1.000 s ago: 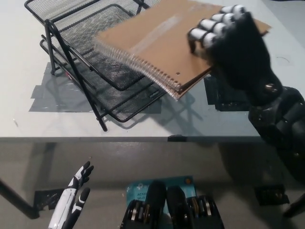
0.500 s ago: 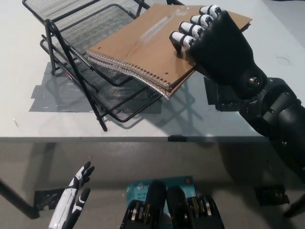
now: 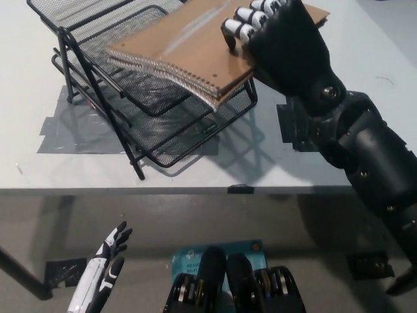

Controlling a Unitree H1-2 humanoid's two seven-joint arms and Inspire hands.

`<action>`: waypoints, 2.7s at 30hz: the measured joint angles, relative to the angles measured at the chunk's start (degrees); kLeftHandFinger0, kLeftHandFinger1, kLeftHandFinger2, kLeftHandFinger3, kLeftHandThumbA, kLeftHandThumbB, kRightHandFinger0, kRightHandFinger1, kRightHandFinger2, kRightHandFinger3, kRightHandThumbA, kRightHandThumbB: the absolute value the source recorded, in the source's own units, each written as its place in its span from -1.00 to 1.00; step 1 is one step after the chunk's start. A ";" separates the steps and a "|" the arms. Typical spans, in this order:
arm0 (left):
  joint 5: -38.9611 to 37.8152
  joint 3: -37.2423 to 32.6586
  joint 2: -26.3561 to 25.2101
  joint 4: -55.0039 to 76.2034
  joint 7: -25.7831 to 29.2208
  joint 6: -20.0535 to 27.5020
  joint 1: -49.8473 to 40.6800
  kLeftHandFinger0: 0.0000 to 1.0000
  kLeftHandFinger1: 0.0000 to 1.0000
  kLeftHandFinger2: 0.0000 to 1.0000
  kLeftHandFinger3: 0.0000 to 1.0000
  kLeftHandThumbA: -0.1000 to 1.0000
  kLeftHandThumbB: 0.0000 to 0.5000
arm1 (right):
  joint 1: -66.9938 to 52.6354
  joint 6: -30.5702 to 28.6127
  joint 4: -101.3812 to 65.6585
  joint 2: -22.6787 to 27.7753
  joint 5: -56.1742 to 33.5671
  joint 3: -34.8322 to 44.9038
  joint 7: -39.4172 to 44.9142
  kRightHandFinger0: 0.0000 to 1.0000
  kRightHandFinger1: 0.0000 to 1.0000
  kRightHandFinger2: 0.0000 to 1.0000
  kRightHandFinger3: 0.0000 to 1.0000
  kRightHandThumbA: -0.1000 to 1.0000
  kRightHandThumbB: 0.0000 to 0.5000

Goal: A person hands a notebook to the robot and the robot grabs it with its right hand and places it in the file tray kept in the centre of the desk infront of it.

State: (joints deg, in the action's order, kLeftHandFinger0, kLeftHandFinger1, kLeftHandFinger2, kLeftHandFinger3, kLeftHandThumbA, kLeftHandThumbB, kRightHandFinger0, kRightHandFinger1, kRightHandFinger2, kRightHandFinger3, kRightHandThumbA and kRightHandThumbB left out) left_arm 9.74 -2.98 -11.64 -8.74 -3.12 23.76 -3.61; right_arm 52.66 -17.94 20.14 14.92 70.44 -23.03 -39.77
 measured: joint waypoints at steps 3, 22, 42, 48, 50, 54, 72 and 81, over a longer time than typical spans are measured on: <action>0.05 0.00 0.00 0.00 -0.21 0.03 0.01 0.89 0.90 0.86 1.00 1.00 0.38 | 0.45 0.19 0.35 -0.89 -0.35 1.93 -0.70 -1.00 -1.00 -0.94 -0.85 0.75 -1.00; 0.12 0.02 -0.02 0.04 -0.34 0.20 -0.11 0.74 0.81 0.78 1.00 1.00 0.39 | 0.66 2.79 7.44 -4.52 -1.26 4.36 -5.88 -1.00 -1.00 -0.72 -1.00 0.56 -1.00; 0.64 0.08 -0.12 0.46 -0.33 0.21 0.27 0.64 0.73 0.74 1.00 1.00 0.34 | 0.78 1.67 15.80 -4.55 -1.14 -2.95 -11.90 -1.00 -1.00 -0.50 -0.52 0.50 -1.00; 0.67 0.09 -0.11 0.45 -0.32 0.23 0.39 0.64 0.75 0.76 1.00 1.00 0.29 | 0.78 1.04 16.06 -3.82 -1.19 -3.72 -12.76 -1.00 -1.00 -0.51 -0.38 0.50 -1.00; 0.66 0.09 -0.11 0.44 -0.32 0.24 0.37 0.64 0.75 0.76 1.00 1.00 0.30 | 0.78 1.06 15.96 -3.82 -1.30 -3.72 -12.74 -1.00 -1.00 -0.54 -0.37 0.48 -1.00; 0.62 0.08 -0.12 0.39 -0.33 0.26 0.37 0.60 0.74 0.76 1.00 0.98 0.32 | 1.12 1.06 15.92 -4.10 -1.31 -3.86 -12.73 -1.00 -1.00 -0.64 -0.40 0.45 -1.00; 0.52 0.01 -0.07 0.47 -0.38 0.14 0.47 0.65 0.73 0.74 1.00 1.00 0.39 | 14.37 1.13 37.59 -9.72 -1.25 -8.02 -18.58 -1.00 -1.00 -0.93 -0.60 0.44 -1.00; 0.60 -0.02 -0.06 0.64 -0.37 -0.12 0.54 0.70 0.74 0.75 1.00 1.00 0.39 | 17.89 1.29 46.66 -11.11 -1.31 -10.69 -21.99 -1.00 -1.00 -0.47 -0.17 0.38 -1.00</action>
State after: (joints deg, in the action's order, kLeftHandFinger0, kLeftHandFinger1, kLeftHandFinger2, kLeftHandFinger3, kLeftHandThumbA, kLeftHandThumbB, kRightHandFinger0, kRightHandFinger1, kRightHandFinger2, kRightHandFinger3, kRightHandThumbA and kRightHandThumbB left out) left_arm 10.34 -3.01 -11.70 -8.11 -3.49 23.64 -3.07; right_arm 70.55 -16.64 66.80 3.81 69.13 -33.72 -61.76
